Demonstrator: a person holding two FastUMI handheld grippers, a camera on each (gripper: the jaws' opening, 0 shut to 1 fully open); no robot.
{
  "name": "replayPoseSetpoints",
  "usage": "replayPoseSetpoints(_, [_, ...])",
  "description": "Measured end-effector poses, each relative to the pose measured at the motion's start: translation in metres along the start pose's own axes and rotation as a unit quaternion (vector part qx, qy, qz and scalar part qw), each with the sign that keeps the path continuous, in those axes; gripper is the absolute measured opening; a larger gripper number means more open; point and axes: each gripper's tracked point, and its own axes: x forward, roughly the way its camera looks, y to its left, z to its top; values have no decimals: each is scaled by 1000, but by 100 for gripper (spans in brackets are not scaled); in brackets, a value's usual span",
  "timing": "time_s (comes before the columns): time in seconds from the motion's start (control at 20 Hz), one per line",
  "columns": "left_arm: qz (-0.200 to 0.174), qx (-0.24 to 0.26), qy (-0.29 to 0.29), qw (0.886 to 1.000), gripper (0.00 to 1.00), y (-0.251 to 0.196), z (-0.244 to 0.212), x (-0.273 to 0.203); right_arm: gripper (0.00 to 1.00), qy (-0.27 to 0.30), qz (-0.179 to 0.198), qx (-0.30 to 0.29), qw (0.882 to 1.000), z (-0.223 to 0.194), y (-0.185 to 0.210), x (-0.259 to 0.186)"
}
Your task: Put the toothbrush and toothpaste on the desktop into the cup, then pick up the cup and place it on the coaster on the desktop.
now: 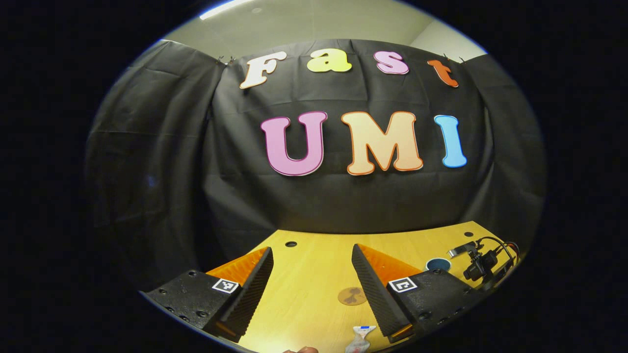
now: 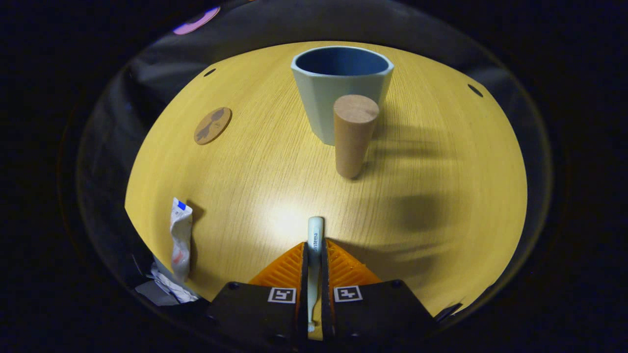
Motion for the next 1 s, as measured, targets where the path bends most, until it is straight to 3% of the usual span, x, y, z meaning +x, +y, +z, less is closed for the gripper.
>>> replayPoseSetpoints(0.2, [-32,-2,49,998,94,-17,-36,8,13,-18,2,11,1000,0,0,1])
replayPoseSetpoints(0.5, [-78,-12,140,987,95,-48,-101,11,14,-30,0,2,1000,1,0,1])
replayPoseSetpoints(0.7, [-119,-4,212,970,95,-69,-152,8,14,-30,3,-2,1000,1,-1,1])
replayPoseSetpoints(1.0, [-135,3,316,939,96,-77,-220,-8,14,-33,-1,-12,999,1,-2,0])
